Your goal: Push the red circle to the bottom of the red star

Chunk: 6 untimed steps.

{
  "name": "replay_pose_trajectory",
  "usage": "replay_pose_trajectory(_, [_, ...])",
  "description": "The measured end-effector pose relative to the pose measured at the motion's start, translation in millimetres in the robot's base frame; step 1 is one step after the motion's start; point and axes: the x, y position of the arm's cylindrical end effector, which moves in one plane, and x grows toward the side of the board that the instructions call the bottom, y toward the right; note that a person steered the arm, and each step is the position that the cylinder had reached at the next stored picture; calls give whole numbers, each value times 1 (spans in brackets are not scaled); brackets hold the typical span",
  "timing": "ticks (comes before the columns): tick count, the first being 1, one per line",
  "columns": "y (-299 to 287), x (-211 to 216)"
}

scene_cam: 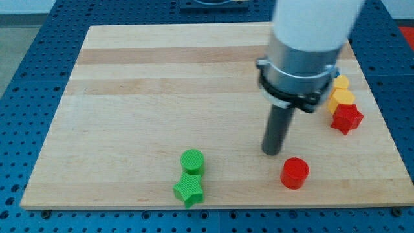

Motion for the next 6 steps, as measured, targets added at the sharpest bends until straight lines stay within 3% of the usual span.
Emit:
replay_pose_trajectory(1, [-37, 4])
replay_pose_trajectory(3, [-26, 59])
replay_pose_trajectory(6, [128, 58])
